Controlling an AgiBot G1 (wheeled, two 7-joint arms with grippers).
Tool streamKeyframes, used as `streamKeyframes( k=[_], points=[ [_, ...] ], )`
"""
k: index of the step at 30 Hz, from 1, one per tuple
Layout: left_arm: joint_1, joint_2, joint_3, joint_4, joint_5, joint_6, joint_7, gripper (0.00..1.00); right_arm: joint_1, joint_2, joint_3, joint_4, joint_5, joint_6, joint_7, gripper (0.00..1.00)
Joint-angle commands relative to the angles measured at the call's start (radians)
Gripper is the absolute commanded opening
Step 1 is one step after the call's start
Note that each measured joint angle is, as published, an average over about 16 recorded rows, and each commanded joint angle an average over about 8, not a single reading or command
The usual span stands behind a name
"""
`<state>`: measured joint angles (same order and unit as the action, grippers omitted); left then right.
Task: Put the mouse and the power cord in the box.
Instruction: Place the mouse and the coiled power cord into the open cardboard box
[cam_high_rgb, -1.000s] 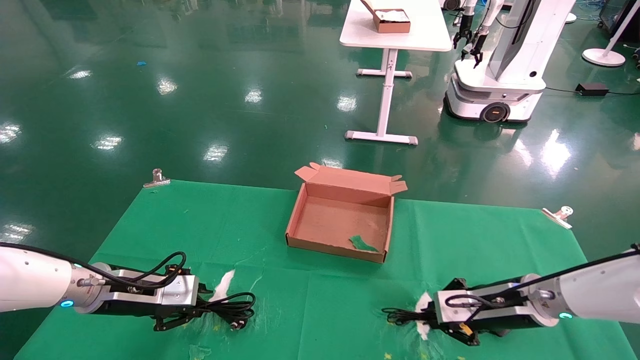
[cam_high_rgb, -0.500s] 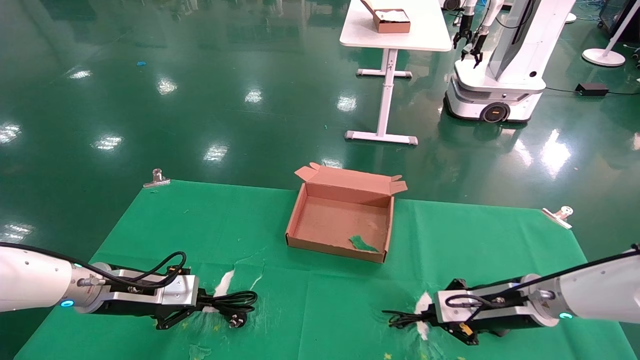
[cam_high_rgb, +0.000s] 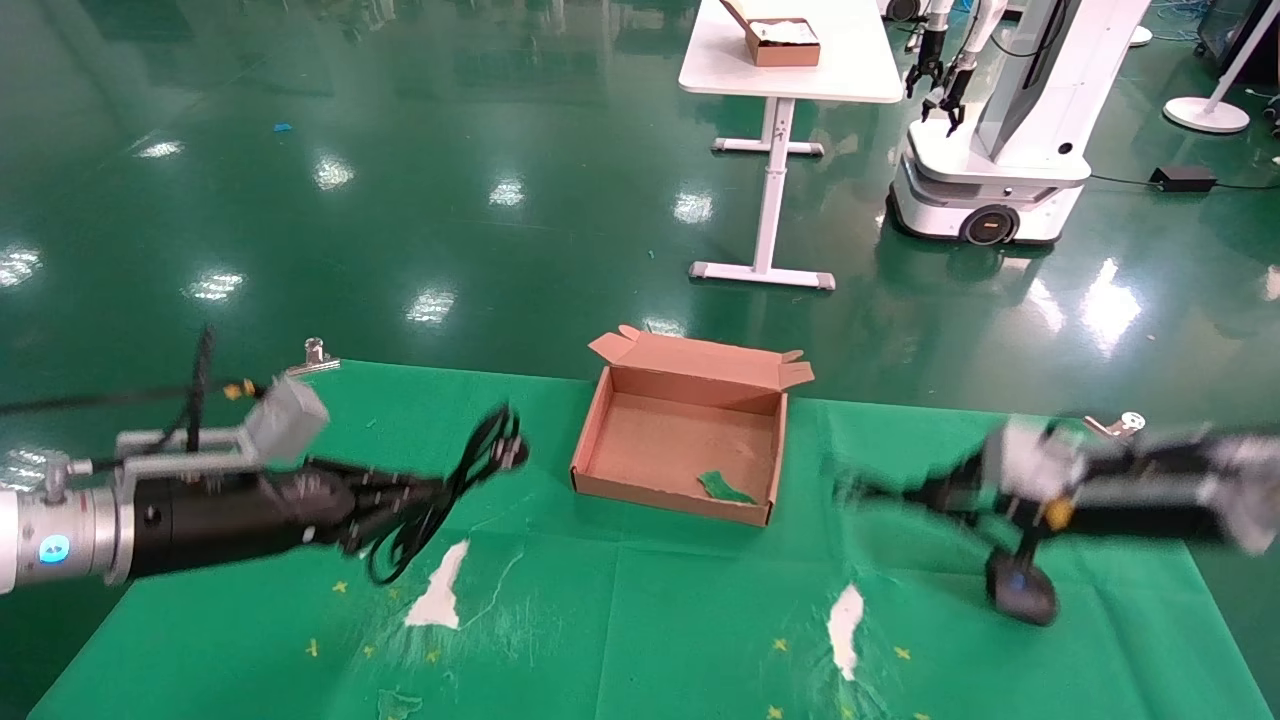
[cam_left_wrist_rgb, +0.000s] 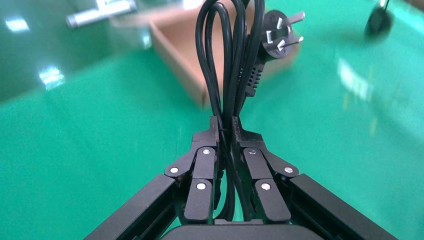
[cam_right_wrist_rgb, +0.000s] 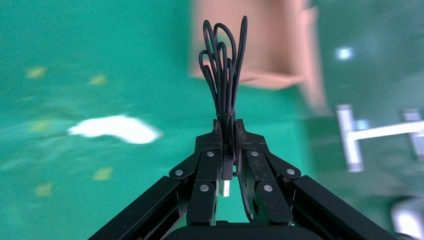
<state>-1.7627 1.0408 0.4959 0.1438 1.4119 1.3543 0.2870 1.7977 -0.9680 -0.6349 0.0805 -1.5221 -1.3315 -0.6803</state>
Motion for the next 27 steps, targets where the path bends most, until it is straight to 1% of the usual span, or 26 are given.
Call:
streamKeyframes(
  k=[1, 3, 6, 10, 13, 15, 18, 21, 23, 24, 25, 27],
  points=[
    [-0.014, -0.001, -0.031, 0.03, -0.042, 0.016, -0.062, 0.0, 0.042, 0.029, 0.006, 0.013, 0.007, -0.015, 0.018, 0.0],
    [-0.032, 0.027, -0.049, 0.031, -0.069, -0.007, -0.095, 0.0, 0.072, 0.016, 0.006, 0.039, 0.007, 0.001, 0.037, 0.0],
    [-0.06, 0.077, -0.07, 0.016, -0.1, -0.061, -0.127, 0.0, 0.099, -0.029, 0.009, 0.076, 0.01, 0.038, 0.057, 0.0],
    [-0.092, 0.136, -0.084, -0.022, -0.124, -0.145, -0.144, 0.0, 0.101, -0.123, 0.019, 0.098, 0.024, 0.105, 0.063, 0.0],
    [-0.11, 0.166, -0.09, -0.05, -0.135, -0.205, -0.153, 0.0, 0.082, -0.206, 0.026, 0.086, 0.037, 0.166, 0.051, 0.0],
    [-0.12, 0.177, -0.093, -0.066, -0.14, -0.24, -0.161, 0.0, 0.065, -0.26, 0.03, 0.066, 0.041, 0.222, 0.036, 0.0],
    [-0.133, 0.183, -0.095, -0.085, -0.145, -0.274, -0.171, 0.0, 0.032, -0.332, 0.032, 0.03, 0.042, 0.342, 0.014, 0.0],
    [-0.142, 0.173, -0.091, -0.101, -0.14, -0.276, -0.175, 0.0, -0.015, -0.376, 0.034, 0.009, 0.046, 0.471, 0.004, 0.0],
    [-0.146, 0.162, -0.084, -0.111, -0.129, -0.263, -0.173, 0.0, -0.052, -0.39, 0.035, 0.007, 0.053, 0.539, 0.009, 0.0],
    [-0.146, 0.156, -0.08, -0.114, -0.123, -0.253, -0.173, 0.0, -0.07, -0.394, 0.036, 0.01, 0.057, 0.563, 0.014, 0.03],
    [-0.147, 0.15, -0.075, -0.117, -0.116, -0.243, -0.171, 0.0, -0.086, -0.395, 0.036, 0.015, 0.062, 0.577, 0.02, 0.09],
    [-0.146, 0.139, -0.065, -0.124, -0.102, -0.223, -0.167, 0.0, -0.112, -0.395, 0.034, 0.028, 0.07, 0.591, 0.034, 0.34]
  ],
)
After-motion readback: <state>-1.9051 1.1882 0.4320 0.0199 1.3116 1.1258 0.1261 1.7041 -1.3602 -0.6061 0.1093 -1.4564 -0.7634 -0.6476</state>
